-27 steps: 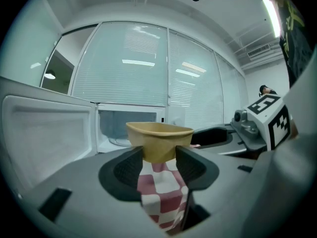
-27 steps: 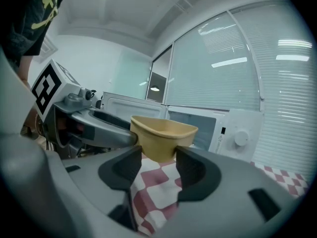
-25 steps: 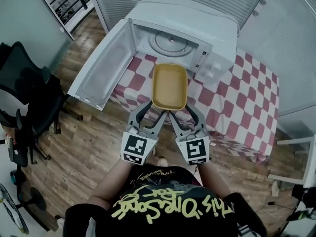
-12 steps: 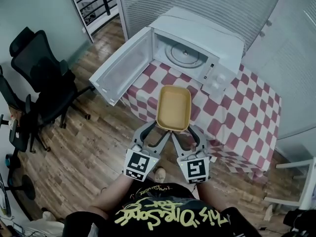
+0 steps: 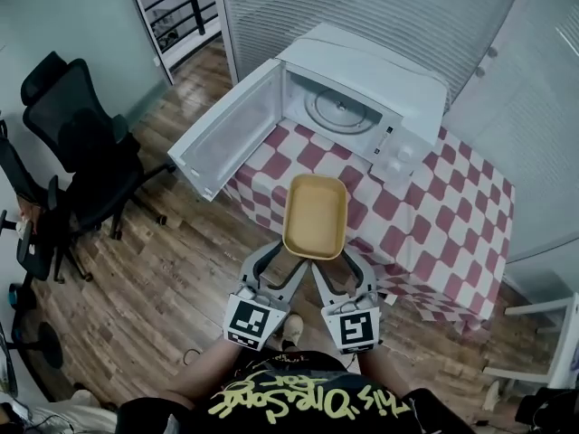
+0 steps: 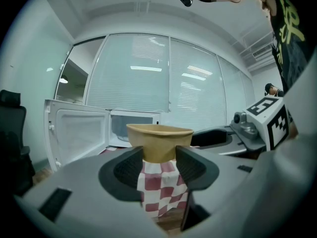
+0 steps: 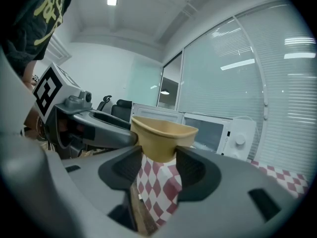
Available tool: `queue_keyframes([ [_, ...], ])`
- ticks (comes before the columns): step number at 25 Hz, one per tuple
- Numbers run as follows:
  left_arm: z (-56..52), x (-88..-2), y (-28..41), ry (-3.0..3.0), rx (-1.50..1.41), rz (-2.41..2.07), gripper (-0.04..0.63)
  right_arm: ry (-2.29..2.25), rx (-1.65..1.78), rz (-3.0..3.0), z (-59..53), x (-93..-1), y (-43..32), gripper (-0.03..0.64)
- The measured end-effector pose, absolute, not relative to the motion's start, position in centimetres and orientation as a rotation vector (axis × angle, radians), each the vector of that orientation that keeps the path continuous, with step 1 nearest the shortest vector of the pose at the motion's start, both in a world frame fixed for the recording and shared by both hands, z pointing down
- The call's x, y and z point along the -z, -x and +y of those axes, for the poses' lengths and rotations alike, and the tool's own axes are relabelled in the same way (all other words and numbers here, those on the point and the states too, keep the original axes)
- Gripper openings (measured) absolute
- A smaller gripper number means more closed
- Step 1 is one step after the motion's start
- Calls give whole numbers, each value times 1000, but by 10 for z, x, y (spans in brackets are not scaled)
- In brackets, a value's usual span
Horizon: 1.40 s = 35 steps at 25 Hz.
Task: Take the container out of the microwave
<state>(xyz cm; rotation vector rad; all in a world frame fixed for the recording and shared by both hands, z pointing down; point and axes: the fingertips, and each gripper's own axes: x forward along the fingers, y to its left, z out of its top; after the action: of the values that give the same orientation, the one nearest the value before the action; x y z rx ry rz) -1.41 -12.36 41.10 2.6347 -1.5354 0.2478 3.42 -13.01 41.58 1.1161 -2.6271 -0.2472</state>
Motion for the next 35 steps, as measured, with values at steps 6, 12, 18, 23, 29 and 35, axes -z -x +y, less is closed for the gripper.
queue_keyframes([
  [6, -114, -414, 12, -2634, -250, -1543, 212, -1118, 217, -2642, -121, -420, -36, 219],
  [12, -100, -403, 16, -2666, -257, -1552, 212, -1135, 245, -2628, -107, -411, -33, 219],
  [18, -75, -395, 20, -2707, -238, -1506, 212, -1186, 245, -2623, -79, -401, -30, 219],
  [23, -44, -392, 30, -2719, -227, -1491, 212, -1212, 242, -2614, -48, -397, -19, 219],
  [29, -5, -388, 49, -2729, -205, -1489, 212, -1239, 221, -2609, -8, -395, -1, 219],
  [35, 34, -390, 62, -2739, -199, -1470, 212, -1218, 288, -2575, 30, -395, 13, 219],
])
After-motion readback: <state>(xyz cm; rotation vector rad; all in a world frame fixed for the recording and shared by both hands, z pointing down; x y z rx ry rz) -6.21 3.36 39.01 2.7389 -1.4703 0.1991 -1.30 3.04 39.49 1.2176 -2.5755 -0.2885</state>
